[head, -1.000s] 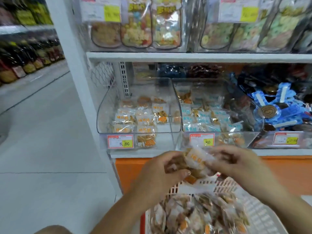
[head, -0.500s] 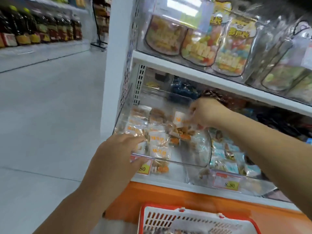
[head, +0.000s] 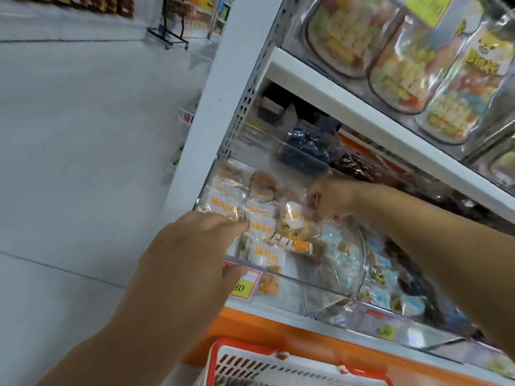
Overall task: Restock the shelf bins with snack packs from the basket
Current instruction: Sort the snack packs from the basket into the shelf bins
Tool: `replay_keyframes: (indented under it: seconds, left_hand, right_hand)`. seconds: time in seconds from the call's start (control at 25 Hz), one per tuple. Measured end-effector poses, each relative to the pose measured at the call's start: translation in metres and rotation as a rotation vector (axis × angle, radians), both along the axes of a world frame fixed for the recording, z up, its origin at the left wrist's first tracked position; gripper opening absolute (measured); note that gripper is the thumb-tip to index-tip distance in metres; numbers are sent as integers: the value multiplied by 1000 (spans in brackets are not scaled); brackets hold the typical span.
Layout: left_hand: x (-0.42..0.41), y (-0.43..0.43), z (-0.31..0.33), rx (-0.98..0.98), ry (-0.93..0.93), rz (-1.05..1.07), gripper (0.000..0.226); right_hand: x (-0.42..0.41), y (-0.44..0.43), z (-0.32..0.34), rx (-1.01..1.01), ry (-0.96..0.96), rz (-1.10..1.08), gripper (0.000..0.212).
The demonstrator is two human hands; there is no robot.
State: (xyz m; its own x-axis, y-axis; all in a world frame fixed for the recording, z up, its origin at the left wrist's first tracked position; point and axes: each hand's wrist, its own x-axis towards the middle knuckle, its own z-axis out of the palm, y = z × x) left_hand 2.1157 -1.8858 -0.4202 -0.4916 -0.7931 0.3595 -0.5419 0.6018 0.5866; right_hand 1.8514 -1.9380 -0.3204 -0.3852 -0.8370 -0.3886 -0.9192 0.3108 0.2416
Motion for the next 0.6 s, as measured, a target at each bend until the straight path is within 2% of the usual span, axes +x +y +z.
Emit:
replay_keyframes:
  seconds: [0.12,0.24,0.44,0.6]
  left_hand:
    - [-3,-3,-11,-116,-24,31,59]
    - [-3,-1,-13,-152,2,47,53]
    - [-11,-5,-23,-131,-5,70,46]
    - [-15,-10,-30,-97,-31,76,46]
  right_hand:
    - [6,-6,20,20,153,59,20]
    - [10,-14,22,93,204,9,12]
    - [4,-14,-6,95,196,55,16]
    - [-7,-13,-24,23,100,81,16]
